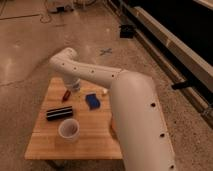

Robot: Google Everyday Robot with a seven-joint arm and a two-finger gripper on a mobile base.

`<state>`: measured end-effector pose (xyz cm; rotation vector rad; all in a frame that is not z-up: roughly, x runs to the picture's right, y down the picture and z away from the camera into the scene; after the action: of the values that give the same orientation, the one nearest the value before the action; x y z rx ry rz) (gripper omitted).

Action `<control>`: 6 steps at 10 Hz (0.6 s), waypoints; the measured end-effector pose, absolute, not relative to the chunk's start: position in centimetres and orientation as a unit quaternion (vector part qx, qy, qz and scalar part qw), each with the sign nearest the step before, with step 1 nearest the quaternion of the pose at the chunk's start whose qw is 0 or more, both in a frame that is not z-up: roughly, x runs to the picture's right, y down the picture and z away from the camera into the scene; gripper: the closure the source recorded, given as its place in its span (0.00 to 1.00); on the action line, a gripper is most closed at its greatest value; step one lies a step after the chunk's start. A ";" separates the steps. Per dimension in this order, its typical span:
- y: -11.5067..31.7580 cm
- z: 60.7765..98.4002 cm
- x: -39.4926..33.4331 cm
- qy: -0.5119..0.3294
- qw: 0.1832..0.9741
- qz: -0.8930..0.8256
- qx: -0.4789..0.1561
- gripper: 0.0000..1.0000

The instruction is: Place the pepper in the ceramic cup

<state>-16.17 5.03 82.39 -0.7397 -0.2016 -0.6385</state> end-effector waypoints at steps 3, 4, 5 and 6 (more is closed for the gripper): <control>4.0 84.2 -16.9 -0.094 0.877 -0.305 -0.360 0.59; 4.2 83.7 -16.4 -0.092 0.875 -0.309 -0.361 0.59; 4.9 82.8 -15.8 -0.091 0.875 -0.311 -0.360 0.59; 5.7 82.5 -15.2 -0.093 0.875 -0.311 -0.360 0.59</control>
<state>-15.24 5.67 82.54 -0.7510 -0.1931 -0.6491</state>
